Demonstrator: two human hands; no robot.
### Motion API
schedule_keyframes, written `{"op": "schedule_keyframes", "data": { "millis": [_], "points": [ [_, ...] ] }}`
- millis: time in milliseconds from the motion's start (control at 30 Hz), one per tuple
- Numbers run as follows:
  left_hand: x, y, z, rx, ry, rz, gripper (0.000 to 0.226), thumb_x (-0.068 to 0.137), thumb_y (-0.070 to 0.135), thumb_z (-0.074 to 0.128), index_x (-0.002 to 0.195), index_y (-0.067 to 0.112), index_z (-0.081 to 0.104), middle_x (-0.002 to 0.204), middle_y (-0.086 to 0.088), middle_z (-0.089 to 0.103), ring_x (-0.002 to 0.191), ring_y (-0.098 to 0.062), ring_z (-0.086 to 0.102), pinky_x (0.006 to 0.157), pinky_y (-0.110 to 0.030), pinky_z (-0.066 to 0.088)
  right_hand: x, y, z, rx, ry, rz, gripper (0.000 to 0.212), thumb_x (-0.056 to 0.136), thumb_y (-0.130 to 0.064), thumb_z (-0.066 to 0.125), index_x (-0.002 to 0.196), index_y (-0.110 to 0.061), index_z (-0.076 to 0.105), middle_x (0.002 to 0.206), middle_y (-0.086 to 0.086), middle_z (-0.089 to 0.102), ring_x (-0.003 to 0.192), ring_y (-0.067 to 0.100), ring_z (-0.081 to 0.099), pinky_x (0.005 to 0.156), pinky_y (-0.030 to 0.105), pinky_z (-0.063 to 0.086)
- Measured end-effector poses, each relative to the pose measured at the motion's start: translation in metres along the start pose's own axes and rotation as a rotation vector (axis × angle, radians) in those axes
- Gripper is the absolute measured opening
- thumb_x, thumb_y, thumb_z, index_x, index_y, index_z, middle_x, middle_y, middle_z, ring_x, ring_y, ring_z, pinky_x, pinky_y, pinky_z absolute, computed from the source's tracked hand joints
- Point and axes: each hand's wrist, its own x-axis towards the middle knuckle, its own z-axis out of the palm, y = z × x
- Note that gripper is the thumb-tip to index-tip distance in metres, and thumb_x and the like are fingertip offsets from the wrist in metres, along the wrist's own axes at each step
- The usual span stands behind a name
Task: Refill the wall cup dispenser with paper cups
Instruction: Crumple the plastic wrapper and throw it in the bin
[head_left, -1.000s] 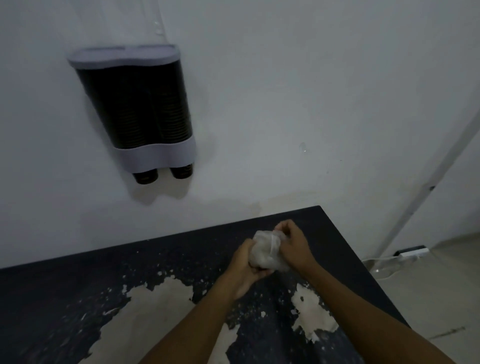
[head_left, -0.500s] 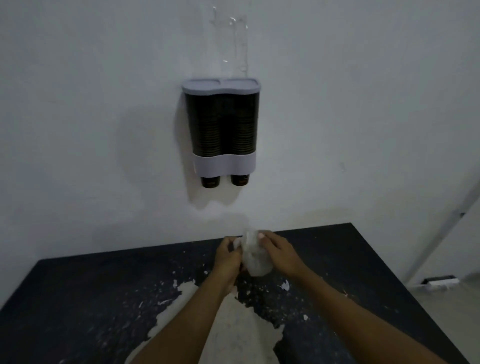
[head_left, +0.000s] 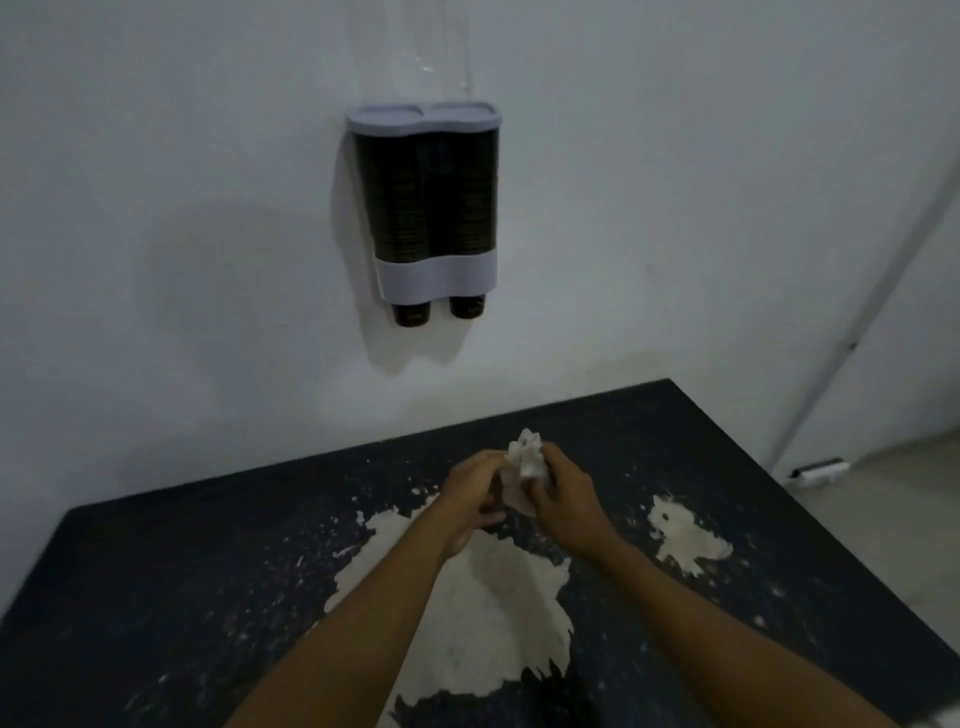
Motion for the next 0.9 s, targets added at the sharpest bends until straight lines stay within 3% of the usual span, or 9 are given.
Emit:
{"op": "schedule_keyframes", "data": {
  "millis": [67,200,267,333,467,567,733,800,900],
  "points": [
    [-0.003,-0.013,0.015,0.029,-0.082,0.015,0.021,0.093,0.024,0.052,0.108,0.019,0.066,0.110,-0.017,0.066,0.098,-0.032,0.066,0.078,-0.040,0.057,-0.019,0.010,-0.010,-0.009,0.063,0.052,0.011,0.095,-0.005,0.050,0.100,-0.012,0.057,0.082,-0.009,0.061,0.070,-0.008,0.059,0.059,0.006,0.043],
    [-0.009,-0.046,0.050,0.044,-0.156,0.028,0.015,0.093,0.014,0.058,0.105,0.009,0.065,0.105,-0.019,0.069,0.091,-0.029,0.069,0.075,-0.038,0.059,-0.062,0.041,-0.031,-0.080,0.100,0.125,0.012,0.093,-0.011,0.052,0.096,-0.011,0.064,0.083,-0.005,0.063,0.072,0.002,0.059,0.063,0.016,0.044],
    [-0.011,-0.065,0.073,0.094,-0.160,0.026,0.012,0.093,0.010,0.057,0.101,0.008,0.066,0.104,-0.017,0.069,0.093,-0.027,0.068,0.077,-0.036,0.058,-0.086,0.060,-0.045,-0.165,0.149,0.175,0.026,0.089,-0.032,0.050,0.096,-0.013,0.067,0.090,0.001,0.059,0.081,0.013,0.055,0.069,0.026,0.044],
    [-0.014,-0.083,0.096,0.121,-0.173,0.019,0.012,0.093,0.009,0.057,0.100,0.007,0.066,0.105,-0.017,0.069,0.096,-0.028,0.067,0.079,-0.036,0.058,-0.112,0.074,-0.057,-0.200,0.193,0.242,0.043,0.083,-0.048,0.041,0.101,-0.018,0.067,0.094,0.001,0.055,0.085,0.014,0.052,0.073,0.026,0.042],
    [-0.034,-0.115,0.147,0.118,-0.232,0.001,0.009,0.090,0.007,0.061,0.097,0.007,0.067,0.104,-0.017,0.070,0.098,-0.029,0.068,0.085,-0.039,0.058,-0.167,0.094,-0.082,-0.125,0.275,0.297,0.021,0.093,-0.026,0.052,0.110,-0.020,0.063,0.097,-0.005,0.059,0.087,0.003,0.054,0.074,0.015,0.039],
    [-0.053,-0.142,0.186,0.116,-0.294,-0.045,0.010,0.089,0.005,0.061,0.098,0.006,0.065,0.101,-0.015,0.071,0.093,-0.024,0.069,0.079,-0.033,0.059,-0.214,0.110,-0.101,-0.115,0.350,0.359,0.027,0.095,-0.018,0.052,0.121,-0.017,0.058,0.103,-0.001,0.058,0.089,0.008,0.055,0.077,0.015,0.041],
    [-0.083,-0.186,0.234,0.101,-0.391,-0.098,0.012,0.090,-0.001,0.057,0.100,0.003,0.061,0.096,-0.014,0.070,0.087,-0.020,0.069,0.079,-0.032,0.059,-0.284,0.123,-0.121,-0.095,0.476,0.408,0.028,0.093,-0.013,0.052,0.121,-0.010,0.058,0.103,0.001,0.058,0.090,0.003,0.056,0.074,0.008,0.042],
    [-0.094,-0.207,0.253,0.151,-0.450,-0.084,0.013,0.089,0.001,0.059,0.102,0.003,0.061,0.098,-0.015,0.069,0.090,-0.021,0.068,0.082,-0.034,0.058,-0.314,0.132,-0.127,-0.088,0.515,0.463,0.027,0.093,-0.015,0.051,0.117,-0.009,0.059,0.103,0.000,0.059,0.090,0.005,0.058,0.075,0.010,0.044],
    [-0.105,-0.247,0.273,0.280,-0.481,-0.078,0.012,0.088,0.007,0.063,0.100,0.011,0.064,0.103,-0.010,0.069,0.098,-0.022,0.067,0.088,-0.036,0.057,-0.355,0.151,-0.126,-0.080,0.554,0.556,0.030,0.090,-0.018,0.050,0.115,-0.007,0.060,0.108,0.003,0.062,0.096,0.018,0.062,0.081,0.026,0.051]
  ]
}}
